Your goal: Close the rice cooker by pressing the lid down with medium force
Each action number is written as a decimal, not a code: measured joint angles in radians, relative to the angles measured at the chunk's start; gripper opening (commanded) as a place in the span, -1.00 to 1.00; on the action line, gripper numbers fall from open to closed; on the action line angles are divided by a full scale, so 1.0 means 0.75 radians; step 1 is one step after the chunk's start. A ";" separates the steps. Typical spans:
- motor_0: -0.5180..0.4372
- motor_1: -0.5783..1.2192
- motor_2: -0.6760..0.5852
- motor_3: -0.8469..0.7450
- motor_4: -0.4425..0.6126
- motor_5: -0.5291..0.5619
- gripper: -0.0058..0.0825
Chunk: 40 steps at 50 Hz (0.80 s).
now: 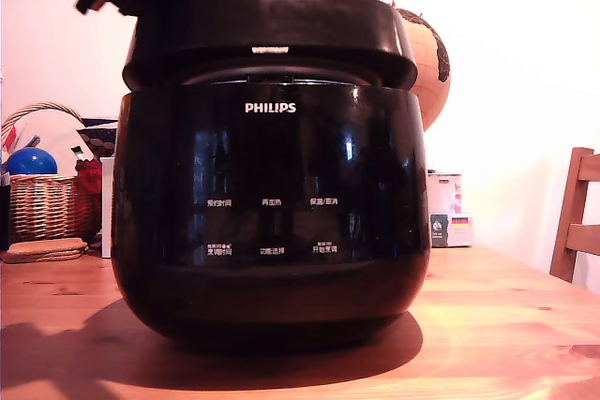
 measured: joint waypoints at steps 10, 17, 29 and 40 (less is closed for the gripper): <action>-0.018 -0.002 -0.052 0.101 -0.060 0.002 -0.92; -0.034 -0.003 -0.095 0.142 -0.105 0.019 -0.92; -0.056 0.002 -0.163 0.276 -0.134 0.037 -0.92; -0.090 0.105 -0.155 0.387 -0.147 0.042 -0.92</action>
